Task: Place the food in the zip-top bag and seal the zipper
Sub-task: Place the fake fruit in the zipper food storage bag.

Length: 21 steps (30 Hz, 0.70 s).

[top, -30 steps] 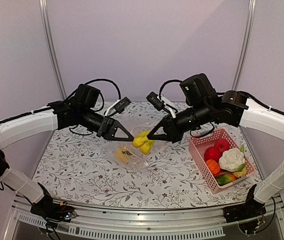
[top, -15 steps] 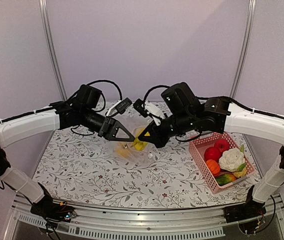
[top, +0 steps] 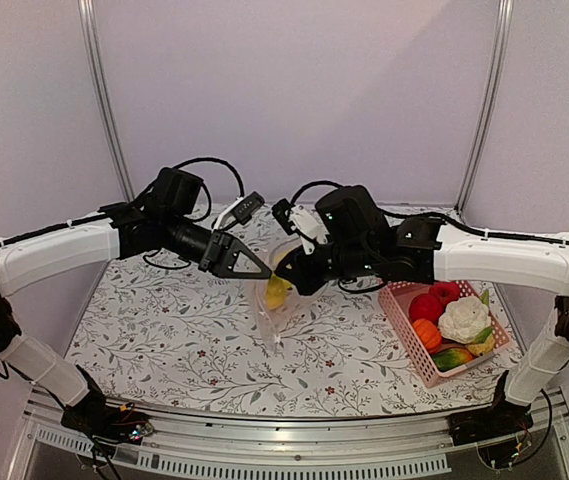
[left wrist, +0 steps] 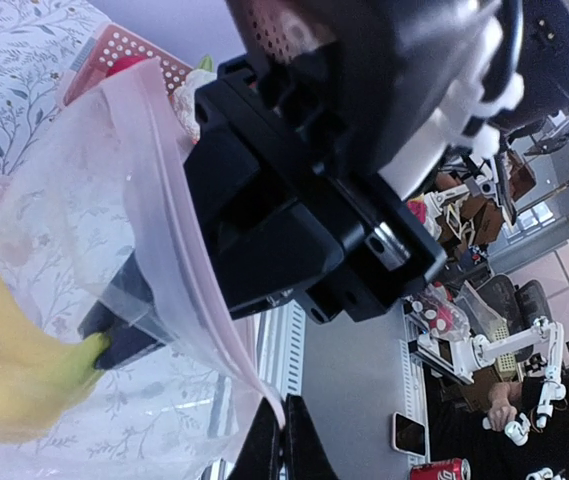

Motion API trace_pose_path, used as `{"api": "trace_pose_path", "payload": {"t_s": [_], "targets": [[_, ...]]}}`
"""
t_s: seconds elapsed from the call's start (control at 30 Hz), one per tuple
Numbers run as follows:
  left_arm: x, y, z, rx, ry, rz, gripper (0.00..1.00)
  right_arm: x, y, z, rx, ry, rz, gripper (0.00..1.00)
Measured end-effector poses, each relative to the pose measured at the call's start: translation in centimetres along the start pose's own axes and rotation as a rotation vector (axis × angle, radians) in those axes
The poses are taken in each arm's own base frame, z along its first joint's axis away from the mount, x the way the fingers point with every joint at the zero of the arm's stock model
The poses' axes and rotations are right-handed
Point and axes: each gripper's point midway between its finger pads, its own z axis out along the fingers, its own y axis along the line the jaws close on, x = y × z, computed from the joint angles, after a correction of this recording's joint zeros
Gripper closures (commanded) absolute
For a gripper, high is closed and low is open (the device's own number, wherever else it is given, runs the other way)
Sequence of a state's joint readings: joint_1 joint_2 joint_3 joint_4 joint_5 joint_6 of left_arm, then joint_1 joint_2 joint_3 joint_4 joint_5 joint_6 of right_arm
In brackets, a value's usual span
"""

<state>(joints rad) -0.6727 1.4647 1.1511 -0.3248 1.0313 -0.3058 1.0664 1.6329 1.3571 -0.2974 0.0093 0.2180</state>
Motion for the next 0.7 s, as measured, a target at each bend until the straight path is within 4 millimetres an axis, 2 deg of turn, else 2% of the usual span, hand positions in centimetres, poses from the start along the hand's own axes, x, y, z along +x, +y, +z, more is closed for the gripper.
{"api": "trace_pose_path", "payload": {"t_s": [0.2, 0.47, 0.7], "targets": [[-0.2, 0.5, -0.2, -0.022, -0.01, -0.012, 1.0, 0.4, 0.1, 0.6, 0.005, 0.006, 0.012, 0.67], [-0.9, 1.4, -0.9, -0.054, -0.039, -0.025, 1.0, 0.4, 0.3, 0.5, -0.003, 0.004, 0.013, 0.54], [-1.3, 2.8, -1.4, -0.121, -0.065, -0.04, 1.0, 0.6, 1.7, -0.3, -0.081, 0.015, 0.022, 0.39]]}}
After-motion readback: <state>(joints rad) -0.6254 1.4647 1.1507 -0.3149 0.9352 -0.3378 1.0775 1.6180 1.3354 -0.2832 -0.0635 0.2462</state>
